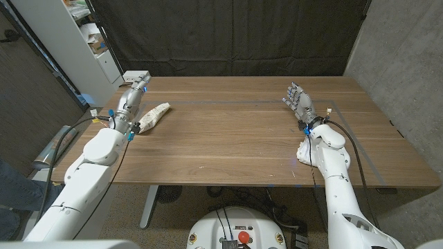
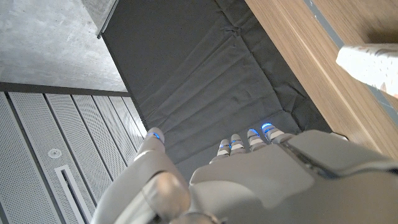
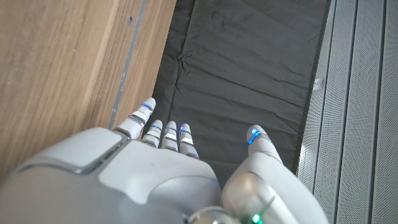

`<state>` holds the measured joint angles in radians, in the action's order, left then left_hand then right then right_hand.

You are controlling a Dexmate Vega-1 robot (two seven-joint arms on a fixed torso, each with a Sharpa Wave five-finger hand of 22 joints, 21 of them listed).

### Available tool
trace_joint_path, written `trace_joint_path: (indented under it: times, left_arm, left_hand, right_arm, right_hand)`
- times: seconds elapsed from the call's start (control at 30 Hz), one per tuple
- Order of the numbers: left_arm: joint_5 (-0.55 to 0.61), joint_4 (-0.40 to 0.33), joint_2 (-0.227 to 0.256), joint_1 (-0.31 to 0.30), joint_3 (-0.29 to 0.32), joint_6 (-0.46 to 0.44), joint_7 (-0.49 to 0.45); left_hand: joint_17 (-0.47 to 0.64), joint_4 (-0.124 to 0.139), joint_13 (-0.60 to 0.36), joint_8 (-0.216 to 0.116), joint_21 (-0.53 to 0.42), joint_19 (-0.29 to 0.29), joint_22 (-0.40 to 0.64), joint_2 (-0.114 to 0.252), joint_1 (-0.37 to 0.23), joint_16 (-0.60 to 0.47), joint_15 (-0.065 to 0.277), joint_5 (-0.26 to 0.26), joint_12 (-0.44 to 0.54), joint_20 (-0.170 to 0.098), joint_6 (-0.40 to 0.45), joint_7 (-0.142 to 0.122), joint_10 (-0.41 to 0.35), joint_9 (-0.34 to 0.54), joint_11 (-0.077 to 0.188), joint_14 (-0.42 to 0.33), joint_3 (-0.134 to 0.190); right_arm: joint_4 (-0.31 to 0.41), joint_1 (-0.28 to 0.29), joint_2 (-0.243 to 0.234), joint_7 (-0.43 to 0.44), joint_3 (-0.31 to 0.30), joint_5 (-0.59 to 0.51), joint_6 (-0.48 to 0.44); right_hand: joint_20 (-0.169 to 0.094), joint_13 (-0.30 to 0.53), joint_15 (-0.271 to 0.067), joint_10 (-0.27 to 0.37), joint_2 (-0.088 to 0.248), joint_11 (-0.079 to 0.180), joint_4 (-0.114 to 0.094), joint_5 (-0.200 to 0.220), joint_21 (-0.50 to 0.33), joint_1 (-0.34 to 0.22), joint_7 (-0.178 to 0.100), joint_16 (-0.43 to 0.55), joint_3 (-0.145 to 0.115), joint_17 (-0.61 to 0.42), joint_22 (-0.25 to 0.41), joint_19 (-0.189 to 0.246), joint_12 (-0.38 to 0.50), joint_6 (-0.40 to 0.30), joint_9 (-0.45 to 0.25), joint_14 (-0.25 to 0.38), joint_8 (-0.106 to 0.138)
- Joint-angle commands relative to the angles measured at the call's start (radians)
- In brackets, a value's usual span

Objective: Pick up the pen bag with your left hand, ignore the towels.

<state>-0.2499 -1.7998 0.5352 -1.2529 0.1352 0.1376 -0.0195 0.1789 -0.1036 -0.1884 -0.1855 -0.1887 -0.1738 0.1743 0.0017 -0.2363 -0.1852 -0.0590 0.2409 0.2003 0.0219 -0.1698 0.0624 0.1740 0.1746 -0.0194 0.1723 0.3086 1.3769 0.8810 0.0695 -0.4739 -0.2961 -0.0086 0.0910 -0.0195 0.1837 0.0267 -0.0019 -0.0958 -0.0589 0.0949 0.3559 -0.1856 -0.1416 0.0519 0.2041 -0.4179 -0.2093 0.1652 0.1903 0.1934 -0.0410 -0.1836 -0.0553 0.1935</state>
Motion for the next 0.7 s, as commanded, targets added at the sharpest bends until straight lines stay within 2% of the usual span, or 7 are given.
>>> trace_joint_path:
  times: [0.03,0.3,0.53,0.7]
  left_arm:
    - [0.057,-0.039,-0.008,-0.035,0.038,-0.028,-0.021]
    - [0.114,-0.061,-0.005,-0.053,0.057,-0.049,-0.039]
    - [0.126,-0.048,-0.010,-0.042,0.062,-0.035,-0.027]
    - [0.213,-0.071,0.009,-0.046,0.056,-0.069,-0.060]
  left_hand:
    - [0.003,-0.008,-0.004,-0.003,-0.005,-0.070,0.005,0.002,-0.014,-0.004,0.006,0.006,0.008,0.005,-0.040,-0.007,0.038,0.003,0.004,0.068,0.003]
    - [0.003,-0.010,-0.004,-0.003,-0.005,-0.072,0.005,0.003,-0.017,-0.003,0.006,0.006,0.007,0.005,-0.039,-0.007,0.038,0.003,0.006,0.069,0.004]
    - [0.003,-0.011,-0.004,-0.004,-0.005,-0.072,0.005,0.003,-0.020,-0.003,0.009,0.007,0.008,0.006,-0.039,-0.010,0.039,0.003,0.006,0.068,0.004]
    - [0.003,-0.013,-0.004,-0.004,-0.005,-0.074,0.005,0.005,-0.024,-0.003,0.009,0.007,0.007,0.007,-0.039,-0.010,0.040,0.003,0.007,0.070,0.005]
  right_arm:
    - [0.000,0.001,0.003,0.003,-0.001,0.002,0.002]
    - [-0.002,0.003,0.005,0.004,-0.001,0.003,0.004]
    - [-0.002,0.007,0.009,0.007,-0.001,0.003,0.006]
    - [0.005,0.013,0.011,0.011,-0.003,0.004,0.006]
  right_hand:
    - [0.002,0.004,0.001,0.002,0.005,-0.004,-0.004,0.010,-0.005,0.001,0.005,0.005,0.003,-0.002,0.005,0.003,0.001,-0.003,-0.005,0.005,0.003]
    - [0.003,0.004,0.001,0.003,0.005,-0.004,-0.003,0.012,-0.005,0.001,0.005,0.005,0.004,-0.002,0.005,0.004,0.001,-0.003,-0.005,0.005,0.003]
    - [0.003,0.004,0.002,0.003,0.005,-0.003,-0.003,0.013,-0.005,0.001,0.004,0.005,0.005,-0.002,0.005,0.004,0.001,-0.003,-0.005,0.005,0.002]
    - [0.004,0.004,0.002,0.003,0.006,-0.002,-0.003,0.014,-0.005,0.001,0.003,0.005,0.006,-0.002,0.005,0.005,0.001,-0.003,-0.005,0.006,0.003]
